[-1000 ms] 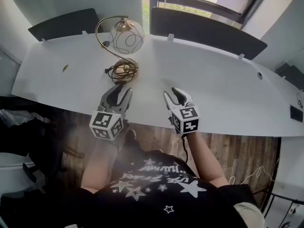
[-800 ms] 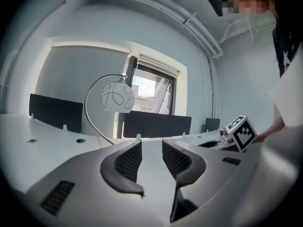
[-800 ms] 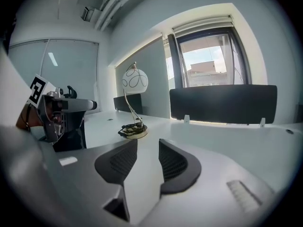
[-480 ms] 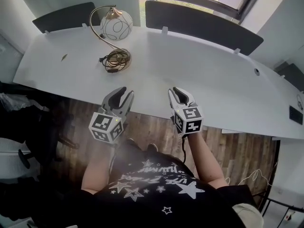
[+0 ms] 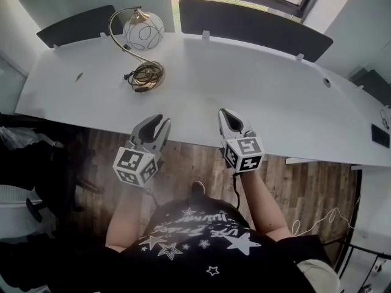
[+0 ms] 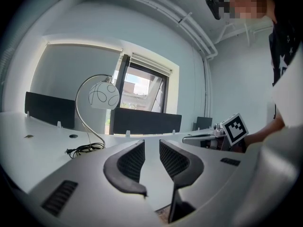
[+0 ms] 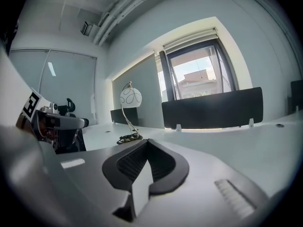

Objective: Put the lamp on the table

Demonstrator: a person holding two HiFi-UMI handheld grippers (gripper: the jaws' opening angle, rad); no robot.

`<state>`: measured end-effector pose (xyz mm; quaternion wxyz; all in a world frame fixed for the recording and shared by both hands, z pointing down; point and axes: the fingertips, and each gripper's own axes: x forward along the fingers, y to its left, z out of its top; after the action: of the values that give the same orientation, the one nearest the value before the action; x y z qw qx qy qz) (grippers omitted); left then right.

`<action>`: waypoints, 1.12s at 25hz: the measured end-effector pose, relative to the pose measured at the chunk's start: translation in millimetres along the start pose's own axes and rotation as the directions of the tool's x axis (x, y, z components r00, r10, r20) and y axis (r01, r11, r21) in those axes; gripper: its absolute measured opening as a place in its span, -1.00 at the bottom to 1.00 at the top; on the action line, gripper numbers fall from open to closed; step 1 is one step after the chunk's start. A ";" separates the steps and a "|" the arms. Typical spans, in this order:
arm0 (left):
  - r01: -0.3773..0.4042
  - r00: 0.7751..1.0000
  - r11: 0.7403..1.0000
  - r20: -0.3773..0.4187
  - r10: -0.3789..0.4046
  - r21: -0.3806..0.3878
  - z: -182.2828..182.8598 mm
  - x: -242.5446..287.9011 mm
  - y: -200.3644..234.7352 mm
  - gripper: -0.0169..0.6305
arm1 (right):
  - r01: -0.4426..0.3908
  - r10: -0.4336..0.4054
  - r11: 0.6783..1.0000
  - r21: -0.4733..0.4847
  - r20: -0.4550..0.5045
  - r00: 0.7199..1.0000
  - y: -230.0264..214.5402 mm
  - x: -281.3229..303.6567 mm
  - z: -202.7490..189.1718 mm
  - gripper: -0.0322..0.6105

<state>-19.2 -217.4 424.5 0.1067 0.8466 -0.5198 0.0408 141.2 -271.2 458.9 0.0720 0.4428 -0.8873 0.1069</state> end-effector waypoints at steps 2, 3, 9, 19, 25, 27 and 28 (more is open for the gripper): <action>0.014 1.000 1.000 0.003 -0.014 -0.006 -1.2 -9.3 -7.2 -0.64 | 0.010 -0.010 1.000 -0.004 -0.004 1.000 7.2 -10.4 -1.1 -0.89; 0.022 1.000 1.000 0.007 -0.022 -0.010 -1.0 -14.5 -11.5 -0.64 | 0.018 -0.018 1.000 -0.004 -0.005 1.000 10.8 -17.1 -1.6 -0.89; 0.079 0.997 0.997 0.025 -0.079 -0.015 -2.6 -51.6 -38.7 -0.64 | 0.088 -0.088 0.996 -0.015 -0.005 0.996 35.2 -69.2 -7.5 -0.90; 0.141 0.990 0.990 0.029 -0.140 -0.018 -25.1 -120.1 -84.7 -0.64 | 0.163 -0.164 0.986 -0.029 -0.038 0.986 76.5 -159.1 -38.5 -0.89; 0.176 0.984 0.984 0.023 -0.176 -0.016 -42.1 -157.7 -114.1 -0.64 | 0.202 -0.204 0.979 -0.037 -0.080 0.976 101.8 -211.4 -66.4 -0.90; 0.186 0.982 0.983 0.022 -0.185 -0.014 -46.4 -168.3 -123.4 -0.64 | 0.215 -0.217 0.976 -0.033 -0.083 0.973 107.2 -227.6 -72.4 -0.90; 0.190 0.982 0.982 0.021 -0.190 -0.012 -48.3 -173.0 -127.7 -0.64 | 0.220 -0.222 0.975 -0.032 -0.084 0.971 109.8 -235.2 -74.7 -0.89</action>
<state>17.4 -0.1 422.7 0.1110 0.8919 -0.4379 0.0183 196.2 -6.8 465.0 0.1270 0.5329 -0.8297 0.1074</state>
